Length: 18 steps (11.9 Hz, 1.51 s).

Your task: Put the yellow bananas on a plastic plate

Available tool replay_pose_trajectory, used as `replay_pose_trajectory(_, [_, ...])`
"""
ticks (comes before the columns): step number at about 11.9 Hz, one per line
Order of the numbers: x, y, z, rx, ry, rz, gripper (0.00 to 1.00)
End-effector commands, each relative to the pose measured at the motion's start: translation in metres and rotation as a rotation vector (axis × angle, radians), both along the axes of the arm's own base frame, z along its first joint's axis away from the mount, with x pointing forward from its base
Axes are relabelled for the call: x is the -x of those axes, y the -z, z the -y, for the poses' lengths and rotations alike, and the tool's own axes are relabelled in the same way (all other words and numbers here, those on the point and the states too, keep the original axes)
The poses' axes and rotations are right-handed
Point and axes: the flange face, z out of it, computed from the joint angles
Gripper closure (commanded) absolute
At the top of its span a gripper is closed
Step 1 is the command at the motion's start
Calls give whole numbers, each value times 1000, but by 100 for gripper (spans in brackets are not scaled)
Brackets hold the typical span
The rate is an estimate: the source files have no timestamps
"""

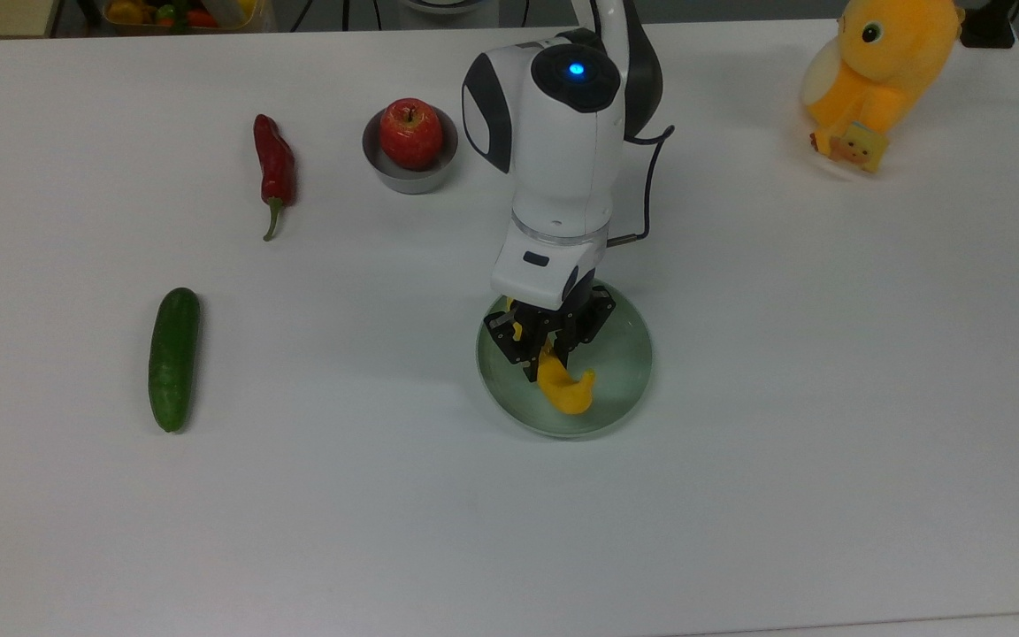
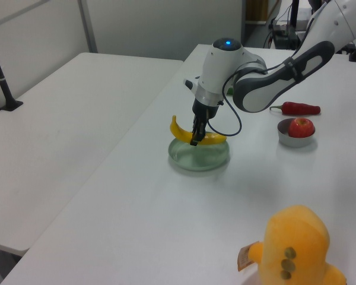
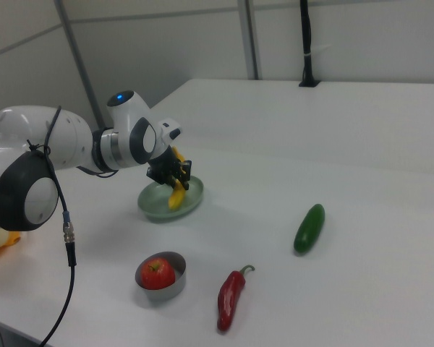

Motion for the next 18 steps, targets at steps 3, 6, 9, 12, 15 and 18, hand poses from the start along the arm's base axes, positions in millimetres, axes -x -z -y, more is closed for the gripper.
replay_pose_trajectory(3, [0,4,-1,23,-21,16,64])
replay_pose_trajectory(6, [0,2,0,19,-12,18,42])
replay_pose_trajectory(9, [0,-7,-1,18,-13,29,0])
replay_pose_trajectory(12, [5,-43,1,16,-5,62,0])
replay_pose_trajectory(15, [22,-97,8,30,51,58,0])
replay_pose_trajectory(18, [50,-179,27,25,137,30,0])
